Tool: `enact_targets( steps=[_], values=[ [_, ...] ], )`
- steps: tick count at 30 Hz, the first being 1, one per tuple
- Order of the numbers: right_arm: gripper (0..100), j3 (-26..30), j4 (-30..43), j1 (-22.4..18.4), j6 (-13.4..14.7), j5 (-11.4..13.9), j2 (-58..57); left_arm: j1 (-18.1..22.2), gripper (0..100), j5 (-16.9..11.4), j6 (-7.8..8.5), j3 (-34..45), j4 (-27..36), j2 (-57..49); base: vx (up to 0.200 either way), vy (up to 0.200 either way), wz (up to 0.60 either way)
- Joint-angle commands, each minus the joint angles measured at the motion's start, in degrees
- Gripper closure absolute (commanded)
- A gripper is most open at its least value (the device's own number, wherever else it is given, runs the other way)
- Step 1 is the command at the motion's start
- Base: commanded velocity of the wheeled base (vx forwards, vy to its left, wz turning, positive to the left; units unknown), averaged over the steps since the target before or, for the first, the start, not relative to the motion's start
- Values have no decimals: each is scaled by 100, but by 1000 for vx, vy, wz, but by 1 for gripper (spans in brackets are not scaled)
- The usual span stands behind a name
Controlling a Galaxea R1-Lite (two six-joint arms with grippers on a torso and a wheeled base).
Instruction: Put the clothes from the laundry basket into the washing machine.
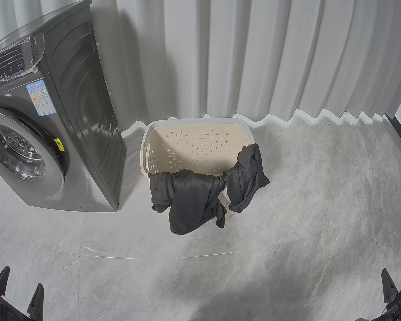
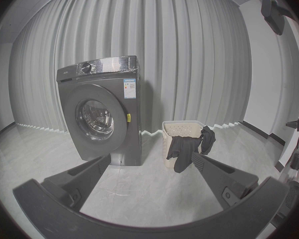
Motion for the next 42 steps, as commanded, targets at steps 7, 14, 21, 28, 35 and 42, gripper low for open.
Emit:
enact_targets(
  steps=[7, 14, 21, 28, 35, 42],
  values=[
    [0, 101, -1, 1, -3, 11, -66, -5, 0, 1, -12, 101, 0, -94, 200, 0, 0],
    [0, 101, -10, 1, -3, -16, -57, -5, 0, 1, -4, 101, 0, -94, 200, 0, 0],
    [0, 101, -1, 1, -3, -16, -66, -5, 0, 1, -4, 101, -9, -94, 29, 0, 0],
    [0, 101, -10, 1, -3, -42, -57, -5, 0, -8, -21, 101, 0, -94, 114, 0, 0],
    [0, 101, -1, 1, -3, -42, -49, -5, 0, 1, -12, 101, -9, -94, 200, 0, 0],
    [0, 101, -1, 1, 40, -42, -66, -5, 0, 1, -4, 101, -9, -94, 29, 0, 0]
  ],
)
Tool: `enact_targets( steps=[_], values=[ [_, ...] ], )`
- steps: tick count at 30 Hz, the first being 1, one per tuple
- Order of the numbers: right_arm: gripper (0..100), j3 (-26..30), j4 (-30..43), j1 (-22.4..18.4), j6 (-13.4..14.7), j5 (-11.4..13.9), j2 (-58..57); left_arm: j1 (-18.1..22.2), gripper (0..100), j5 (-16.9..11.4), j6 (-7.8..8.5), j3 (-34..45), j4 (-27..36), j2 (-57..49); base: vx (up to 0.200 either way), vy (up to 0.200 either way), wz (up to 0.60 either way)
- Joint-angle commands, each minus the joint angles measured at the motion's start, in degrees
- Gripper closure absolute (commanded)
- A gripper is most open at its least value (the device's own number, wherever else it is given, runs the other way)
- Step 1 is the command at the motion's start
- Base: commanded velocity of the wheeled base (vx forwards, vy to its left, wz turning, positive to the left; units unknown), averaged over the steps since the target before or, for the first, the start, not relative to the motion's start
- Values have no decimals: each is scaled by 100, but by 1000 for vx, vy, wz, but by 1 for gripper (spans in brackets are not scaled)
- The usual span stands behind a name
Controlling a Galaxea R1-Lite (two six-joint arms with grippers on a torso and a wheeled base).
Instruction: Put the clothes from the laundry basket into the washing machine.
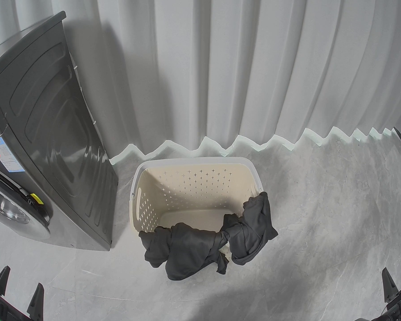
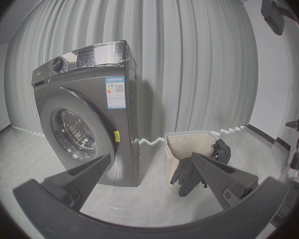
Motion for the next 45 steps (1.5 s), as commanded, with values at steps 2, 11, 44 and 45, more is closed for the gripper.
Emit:
enact_targets(
  steps=[2, 11, 44, 45],
  values=[
    [0, 101, 4, 1, 15, 37, -66, 0, 0, 1, 9, 101, -1, -96, 0, 0, 0],
    [0, 101, 4, -17, -64, 55, -93, 0, 0, 1, 9, 101, 7, -96, 0, 0, 0],
    [0, -1252, -1481, 748, 33, 1698, 5418, 9, 0, 10, 44, 101, 7, -96, 0, 0, 0],
    [0, -1033, -1903, 774, 59, 1707, 5664, 9, 0, 10, 44, 101, 7, -96, 0, 0, 0]
  ],
)
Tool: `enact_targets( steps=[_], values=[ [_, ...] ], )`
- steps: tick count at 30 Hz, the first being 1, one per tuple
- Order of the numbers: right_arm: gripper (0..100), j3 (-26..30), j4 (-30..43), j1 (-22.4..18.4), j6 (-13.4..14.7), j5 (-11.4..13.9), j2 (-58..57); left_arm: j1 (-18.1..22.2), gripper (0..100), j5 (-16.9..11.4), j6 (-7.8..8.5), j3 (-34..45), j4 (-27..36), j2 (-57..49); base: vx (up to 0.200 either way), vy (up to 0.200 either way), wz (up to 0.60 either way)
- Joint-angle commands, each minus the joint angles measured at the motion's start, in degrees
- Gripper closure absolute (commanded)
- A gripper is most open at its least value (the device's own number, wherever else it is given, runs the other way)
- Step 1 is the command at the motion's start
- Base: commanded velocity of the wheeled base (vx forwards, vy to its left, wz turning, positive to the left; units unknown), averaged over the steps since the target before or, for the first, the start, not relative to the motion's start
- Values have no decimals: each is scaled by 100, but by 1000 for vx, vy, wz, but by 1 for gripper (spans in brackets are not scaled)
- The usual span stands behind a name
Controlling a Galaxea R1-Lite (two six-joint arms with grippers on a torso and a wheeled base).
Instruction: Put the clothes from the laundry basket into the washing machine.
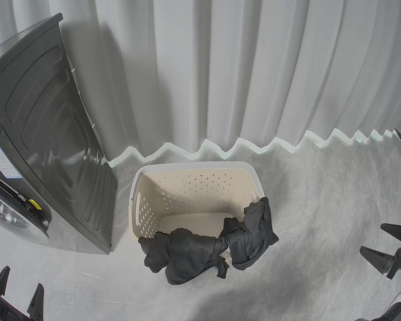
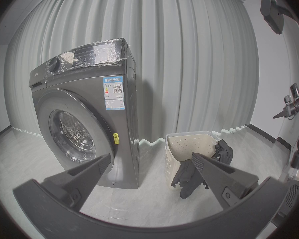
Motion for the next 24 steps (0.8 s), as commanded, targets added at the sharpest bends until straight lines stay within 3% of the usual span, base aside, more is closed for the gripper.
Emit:
enact_targets(
  steps=[1, 5, 7, 9, 11, 12, 18, 24],
  values=[
    [0, 347, -964, 130, 67, 118, 1501, 9, 0, 0, 3, 101, 0, -96, 0, 0, 0],
    [0, 593, -1061, 51, 23, 83, 798, 9, 0, 0, -6, 101, 0, -96, 0, 0, 0],
    [0, 681, -903, -19, 58, -49, -99, 9, 0, 0, -6, 101, 0, -96, 0, 0, 0],
    [0, 795, -472, -107, 58, -111, -1215, 0, 0, 0, -6, 101, 0, -96, 0, 0, 0],
    [0, 795, -472, -107, 58, -111, -1215, 0, 0, 0, -6, 101, 0, -96, 0, 0, 0],
    [0, 821, 11, -239, 58, -111, -2085, 9, 0, 0, -6, 101, 0, -96, 0, 0, 0],
    [0, 874, 732, -845, 58, -75, -3526, 9, 0, -9, -33, 101, 0, -96, 200, 0, 0],
    [0, 1375, 275, -898, 120, -14, -3808, 9, 0, -9, -6, 101, 0, -96, 200, 0, 0]
  ],
)
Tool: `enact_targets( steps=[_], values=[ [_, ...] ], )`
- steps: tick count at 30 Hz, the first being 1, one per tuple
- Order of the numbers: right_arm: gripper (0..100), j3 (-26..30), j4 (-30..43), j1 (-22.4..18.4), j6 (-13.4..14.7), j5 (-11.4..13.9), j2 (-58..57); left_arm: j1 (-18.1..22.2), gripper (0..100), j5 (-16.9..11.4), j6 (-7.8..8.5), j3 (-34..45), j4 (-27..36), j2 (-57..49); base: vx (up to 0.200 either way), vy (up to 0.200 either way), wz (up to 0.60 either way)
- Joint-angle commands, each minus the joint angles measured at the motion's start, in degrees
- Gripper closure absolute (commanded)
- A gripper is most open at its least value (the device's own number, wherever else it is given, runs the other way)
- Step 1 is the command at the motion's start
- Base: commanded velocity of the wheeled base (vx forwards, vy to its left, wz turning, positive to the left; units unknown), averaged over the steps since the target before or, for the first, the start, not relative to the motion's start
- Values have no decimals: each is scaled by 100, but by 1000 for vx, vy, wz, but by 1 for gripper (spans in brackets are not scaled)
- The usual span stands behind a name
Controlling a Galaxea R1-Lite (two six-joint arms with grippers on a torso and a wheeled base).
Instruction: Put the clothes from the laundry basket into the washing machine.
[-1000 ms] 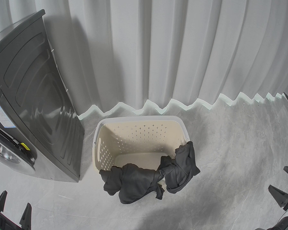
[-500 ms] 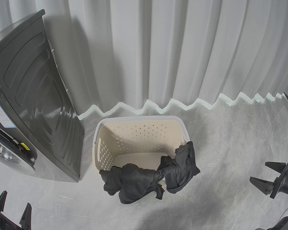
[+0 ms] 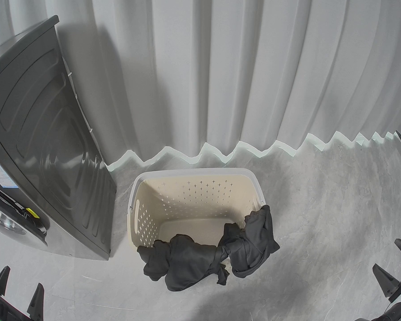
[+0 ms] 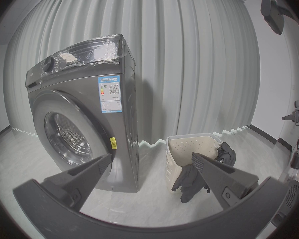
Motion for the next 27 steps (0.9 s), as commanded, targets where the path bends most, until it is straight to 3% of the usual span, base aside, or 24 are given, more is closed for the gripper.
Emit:
enact_targets(
  steps=[1, 6, 12, 14, 15, 17, 18, 19, 22, 24, 25, 27],
  values=[
    [0, 545, 184, -380, 65, 86, -1774, 4, 0, 2, 5, 101, 0, -94, 0, 0, 0],
    [0, 545, 368, 59, 232, 157, -1862, 4, 0, -6, 5, 101, 0, -94, 0, 0, 0],
    [0, 527, 649, -73, 215, 69, -1993, 4, 0, 2, 5, 101, 0, -94, 0, 0, 0],
    [0, 492, 685, -178, 188, -511, -2090, 4, 0, -6, 5, 101, 0, -94, 0, 0, 0],
    [0, 483, 729, -178, 136, -1047, -2116, 4, 0, -6, -4, 101, 0, -94, 0, 0, 0],
    [0, 396, 983, -169, -23, -1830, -2152, 4, 0, 2, -13, 101, 0, -94, 0, 0, 0],
    [0, 352, 1071, -169, -40, -1988, -2152, 4, 0, 2, -22, 101, 0, -94, 0, 0, 0],
    [0, 281, 1247, -160, -23, -2383, -2143, 4, 0, 2, -39, 101, 0, -94, 200, 0, 0],
    [0, 281, 1265, -169, 65, -2278, -2143, 4, 0, 2, -30, 101, 0, -94, 200, 0, 0],
    [0, 448, 1177, -152, 56, -1522, -2134, 4, 0, 2, -30, 101, 0, -94, 200, 0, 0],
    [0, 519, 1054, -152, 4, -1320, -2134, 4, 0, 2, -30, 101, 0, -94, 200, 0, 0],
    [0, 519, 957, -152, -23, -1399, -2134, 4, 0, -6, -22, 101, 0, -94, 200, 0, 0]
  ],
)
